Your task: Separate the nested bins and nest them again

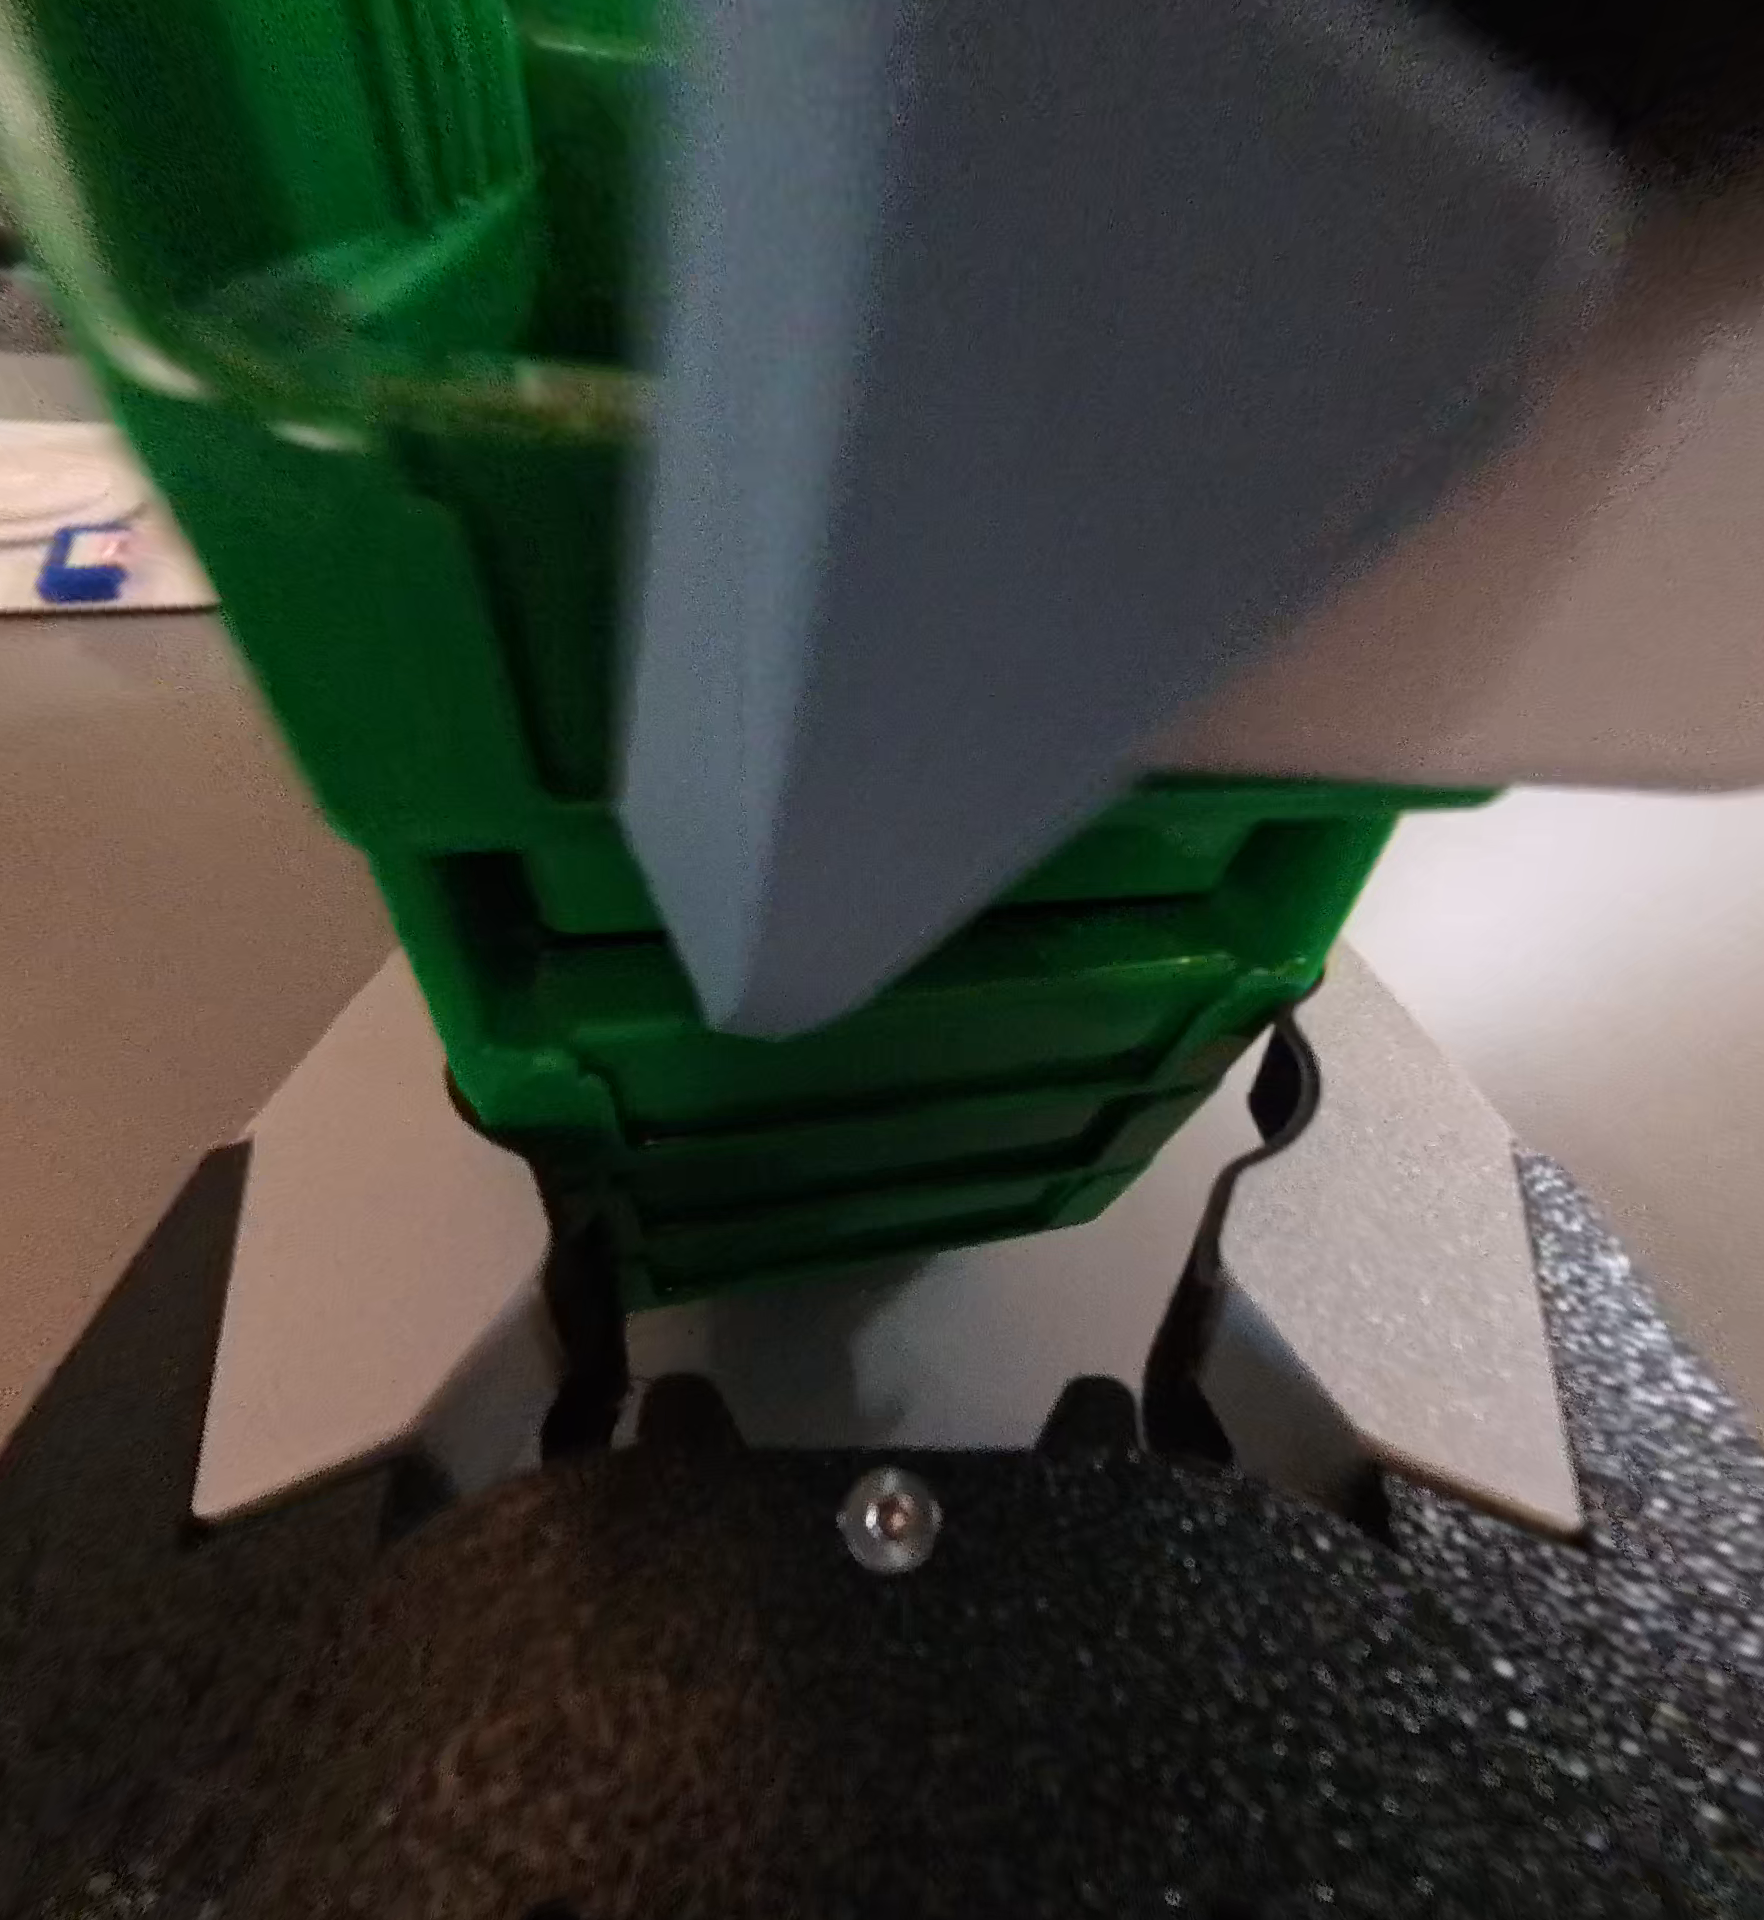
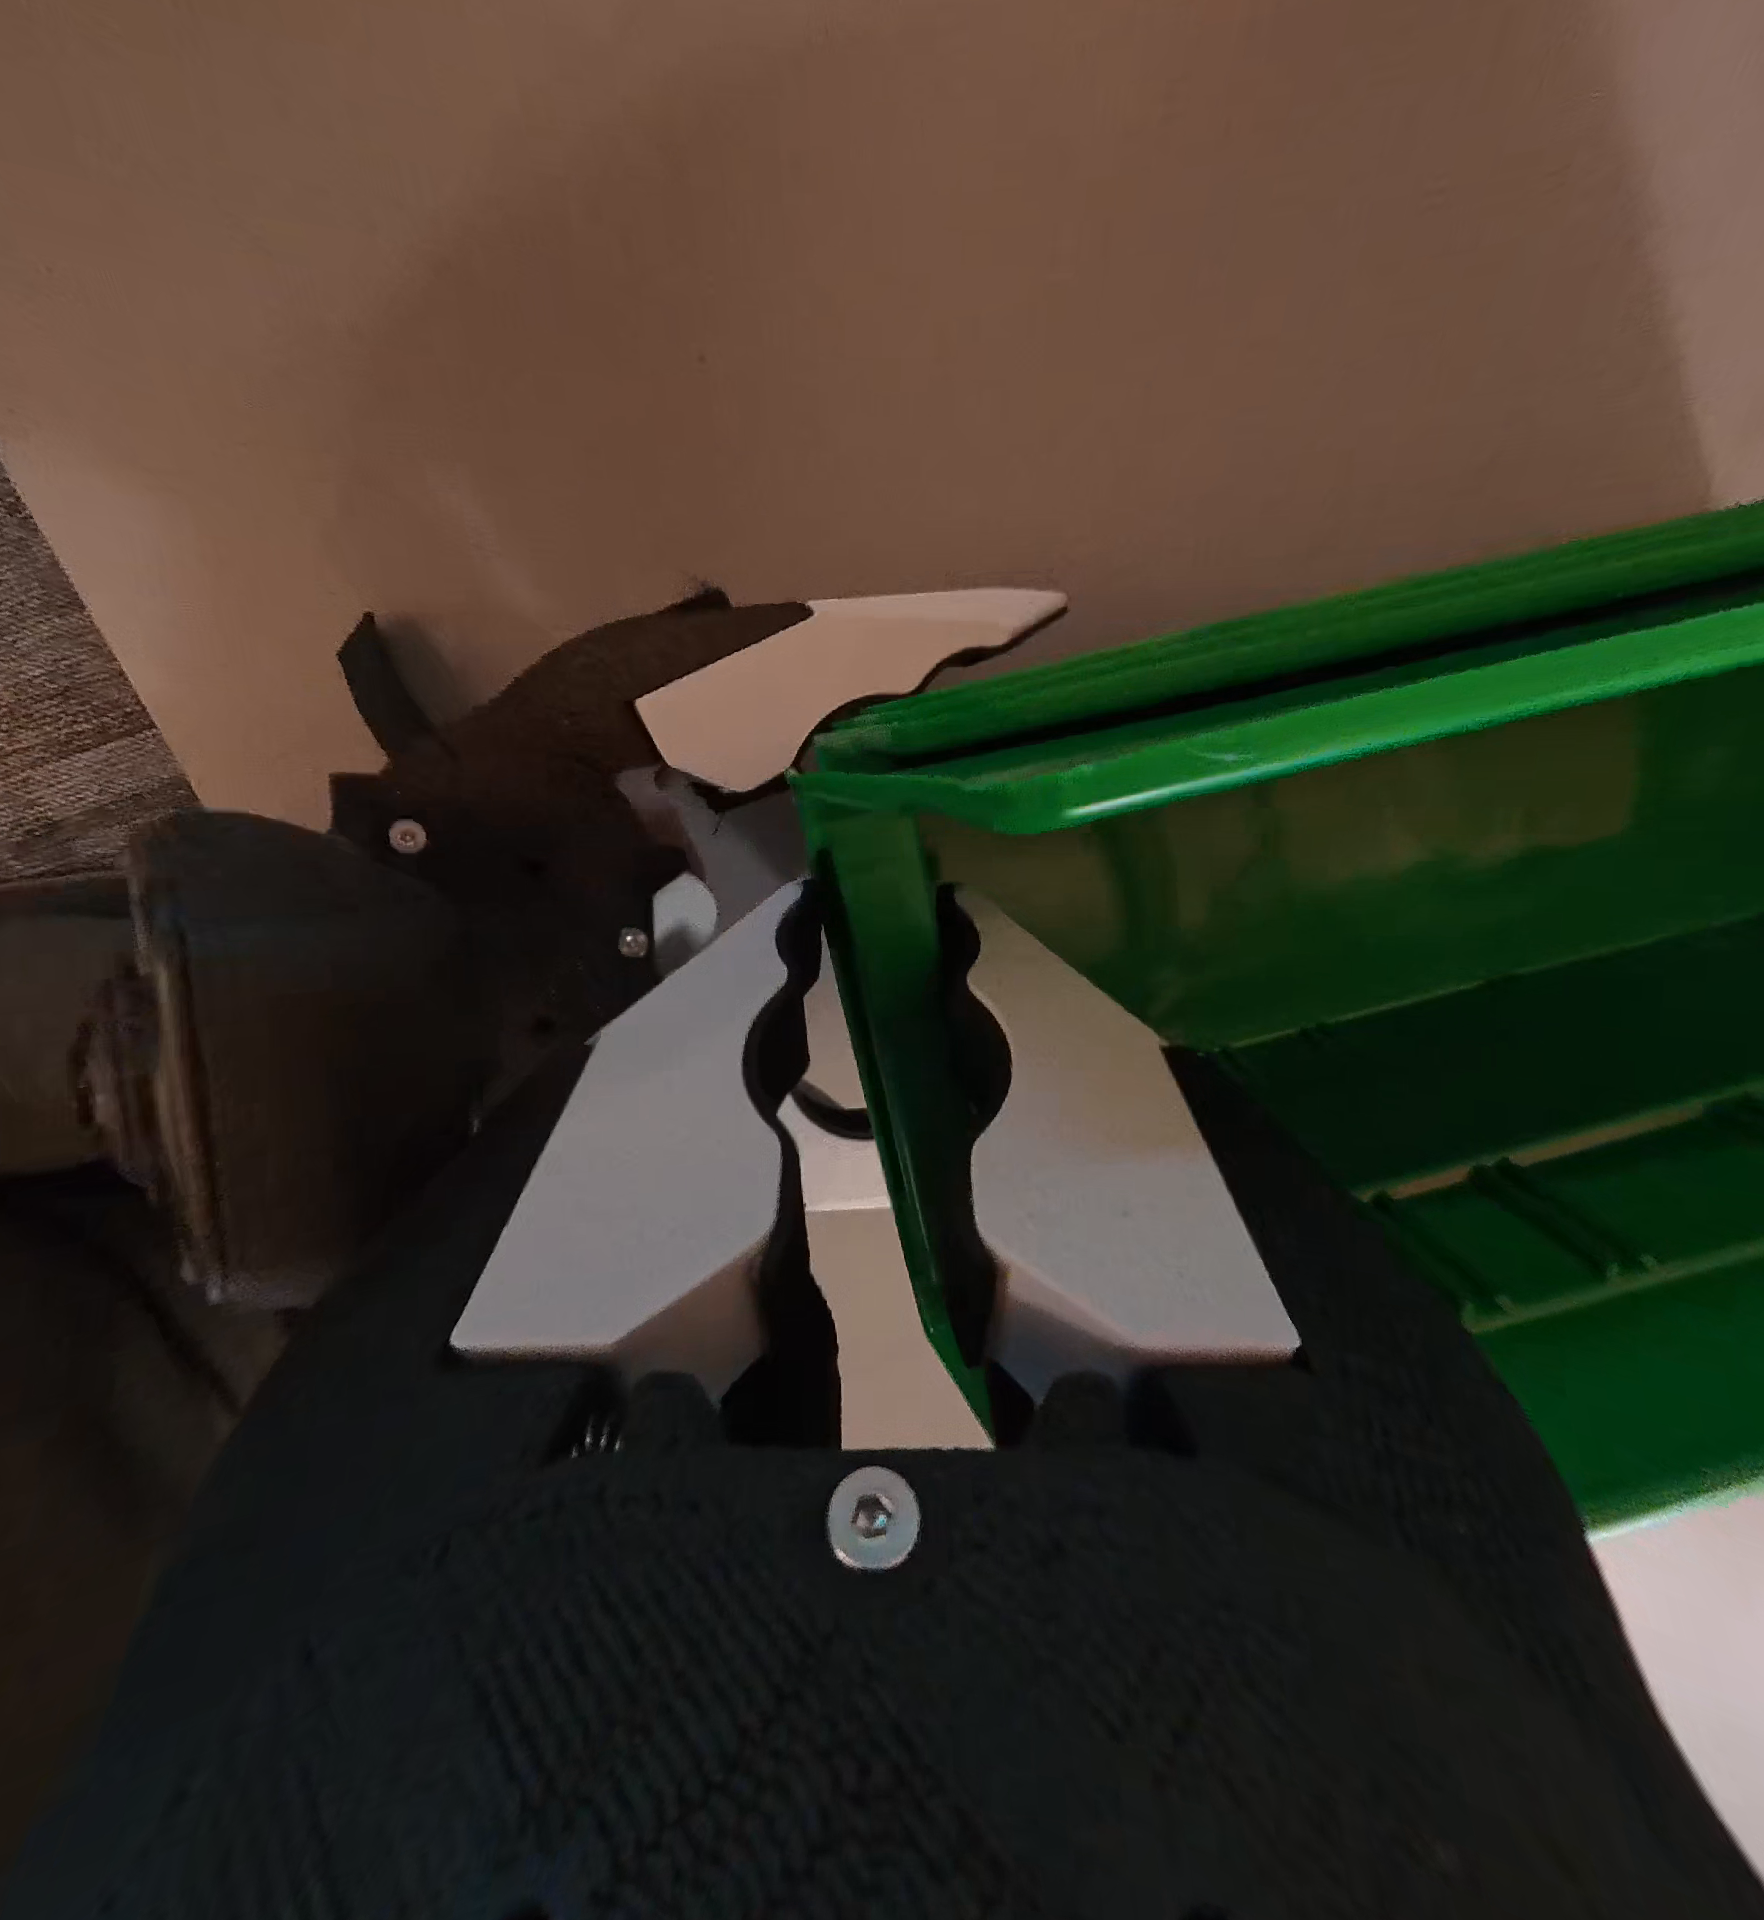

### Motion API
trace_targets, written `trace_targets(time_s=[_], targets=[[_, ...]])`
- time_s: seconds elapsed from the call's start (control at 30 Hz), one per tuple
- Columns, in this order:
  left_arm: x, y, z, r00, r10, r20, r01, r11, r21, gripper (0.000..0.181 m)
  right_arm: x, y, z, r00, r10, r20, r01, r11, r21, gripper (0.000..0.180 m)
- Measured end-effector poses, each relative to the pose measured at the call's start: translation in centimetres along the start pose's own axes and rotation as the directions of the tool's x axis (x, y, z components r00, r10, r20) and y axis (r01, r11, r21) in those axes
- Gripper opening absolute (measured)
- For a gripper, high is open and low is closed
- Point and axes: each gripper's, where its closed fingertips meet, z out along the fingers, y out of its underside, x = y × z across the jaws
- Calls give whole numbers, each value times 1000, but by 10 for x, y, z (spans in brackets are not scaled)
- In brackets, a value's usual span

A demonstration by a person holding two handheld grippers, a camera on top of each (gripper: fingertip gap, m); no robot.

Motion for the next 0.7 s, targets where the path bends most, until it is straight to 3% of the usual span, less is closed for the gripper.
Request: trace_targets(time_s=[0.53,0.7], targets=[[-1,2,-3,999,25,-28,-24,1000,7,136,5,-4,-5,993,-30,-113,38,997,65,22],[-1,2,-2,1000,18,-23,-18,1000,0,137,11,-2,-15,965,-171,-200,190,979,79,36]])
